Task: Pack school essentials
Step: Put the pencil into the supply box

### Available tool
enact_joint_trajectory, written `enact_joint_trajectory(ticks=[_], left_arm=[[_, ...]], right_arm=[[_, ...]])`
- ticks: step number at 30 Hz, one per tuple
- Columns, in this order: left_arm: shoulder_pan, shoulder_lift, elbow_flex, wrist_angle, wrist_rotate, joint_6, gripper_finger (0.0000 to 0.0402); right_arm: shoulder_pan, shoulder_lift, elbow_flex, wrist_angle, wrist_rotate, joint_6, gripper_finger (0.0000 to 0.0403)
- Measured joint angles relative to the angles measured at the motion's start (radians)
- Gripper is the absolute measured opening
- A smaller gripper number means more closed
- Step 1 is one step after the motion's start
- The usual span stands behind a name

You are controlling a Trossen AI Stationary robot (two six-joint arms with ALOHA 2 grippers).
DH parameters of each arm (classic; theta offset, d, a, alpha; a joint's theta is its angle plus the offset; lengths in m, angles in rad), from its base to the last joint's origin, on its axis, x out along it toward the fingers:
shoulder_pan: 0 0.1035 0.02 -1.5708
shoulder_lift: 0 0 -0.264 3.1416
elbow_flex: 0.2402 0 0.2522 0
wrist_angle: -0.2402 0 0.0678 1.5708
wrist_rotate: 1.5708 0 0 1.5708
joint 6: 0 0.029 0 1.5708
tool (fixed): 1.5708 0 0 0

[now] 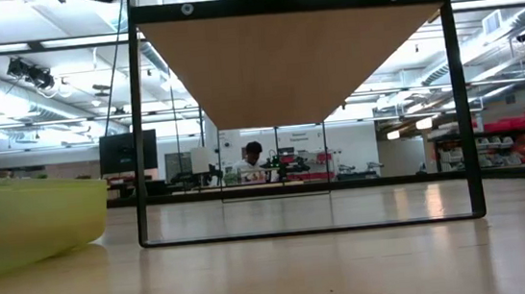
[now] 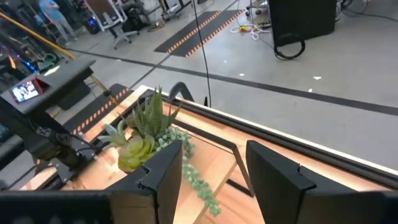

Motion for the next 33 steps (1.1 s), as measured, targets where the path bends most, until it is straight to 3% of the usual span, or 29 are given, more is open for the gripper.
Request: enact_joint_trajectory(ticks=[4,10,19,26,33], left_arm=[[-0.099,0.000,0.000,-0.114,-0.060,-0.166,0.0040],[-0.251,0.017,-0.018,-0.257,-0.099,-0.406,0.0016],[-0.428,0.087,-0.156,-0.113,-0.095,-0.803,0.0051],[-0.474,0.218,-0.161,0.030,-0.088,-0.874,0.0023],[-0.475,0.305,-0.161,0.106,-0.019,-0.904,0.0041]], right_arm=[[0.000,0.008,0.000,-0.004,-0.002,-0.014,0.0184],[-0.011,0.041,0.000,-0.004,0.003,-0.057,0.0184],[-0.037,0.082,0.000,0.003,0.003,-0.056,0.0184],[-0.067,0.081,0.000,0.030,-0.003,-0.063,0.0184],[-0.103,0.081,0.000,0.046,-0.054,-0.082,0.0184]])
